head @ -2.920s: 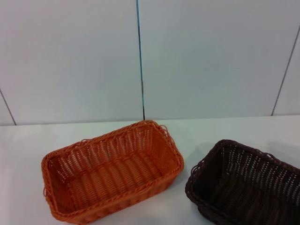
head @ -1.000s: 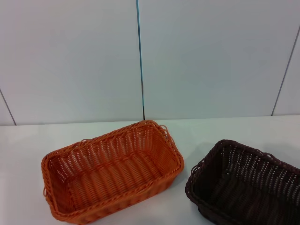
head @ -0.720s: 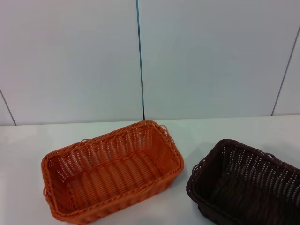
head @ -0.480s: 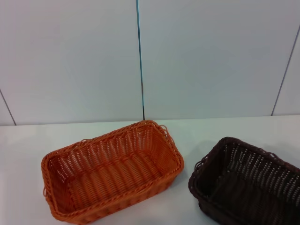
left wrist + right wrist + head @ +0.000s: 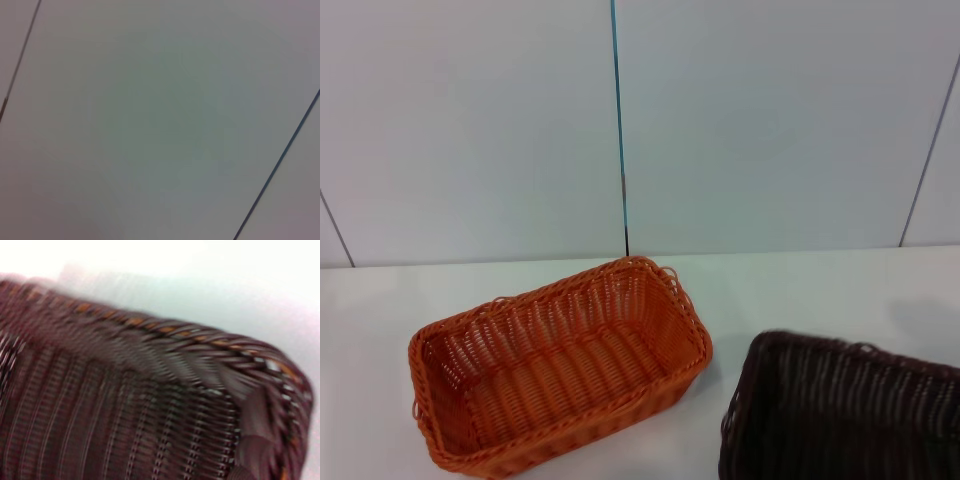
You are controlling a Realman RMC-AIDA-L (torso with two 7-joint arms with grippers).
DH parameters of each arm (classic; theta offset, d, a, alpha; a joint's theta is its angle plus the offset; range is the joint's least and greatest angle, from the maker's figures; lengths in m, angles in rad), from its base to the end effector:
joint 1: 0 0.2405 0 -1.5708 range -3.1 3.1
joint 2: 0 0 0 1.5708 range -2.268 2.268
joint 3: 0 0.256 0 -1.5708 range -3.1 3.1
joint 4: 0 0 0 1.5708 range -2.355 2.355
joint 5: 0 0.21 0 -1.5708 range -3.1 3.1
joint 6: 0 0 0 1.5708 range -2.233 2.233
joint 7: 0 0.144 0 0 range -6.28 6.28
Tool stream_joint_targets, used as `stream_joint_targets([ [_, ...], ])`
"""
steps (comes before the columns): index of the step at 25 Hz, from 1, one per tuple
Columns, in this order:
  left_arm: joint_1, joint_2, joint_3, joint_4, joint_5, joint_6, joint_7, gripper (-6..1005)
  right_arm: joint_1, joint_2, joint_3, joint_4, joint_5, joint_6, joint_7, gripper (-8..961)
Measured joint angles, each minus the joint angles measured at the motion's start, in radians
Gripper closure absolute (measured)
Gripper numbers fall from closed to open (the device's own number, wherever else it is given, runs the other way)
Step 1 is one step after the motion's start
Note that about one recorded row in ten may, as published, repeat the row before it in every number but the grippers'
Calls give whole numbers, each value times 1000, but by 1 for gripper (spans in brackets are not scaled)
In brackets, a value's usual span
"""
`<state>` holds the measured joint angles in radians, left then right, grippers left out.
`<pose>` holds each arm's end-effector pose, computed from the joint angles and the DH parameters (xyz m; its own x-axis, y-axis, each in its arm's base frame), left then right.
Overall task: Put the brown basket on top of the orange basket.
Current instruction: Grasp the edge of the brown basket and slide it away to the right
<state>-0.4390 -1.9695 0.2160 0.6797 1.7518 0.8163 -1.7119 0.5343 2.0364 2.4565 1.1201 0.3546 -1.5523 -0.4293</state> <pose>-0.4183 0.3502 0.1843 0.2836 0.1547 0.9464 0.9273 0.2073 -0.3117 0.3266 0.3357 0.0929 -0.0725 0.9560 0.2841 0.8938 -0.0641 0.4438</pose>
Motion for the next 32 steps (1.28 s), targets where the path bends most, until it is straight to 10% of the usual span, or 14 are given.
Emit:
stream_joint_targets([
  [32, -4, 3, -1, 4, 2, -19, 12, 135, 30, -30, 124, 16, 1, -90, -5, 819],
])
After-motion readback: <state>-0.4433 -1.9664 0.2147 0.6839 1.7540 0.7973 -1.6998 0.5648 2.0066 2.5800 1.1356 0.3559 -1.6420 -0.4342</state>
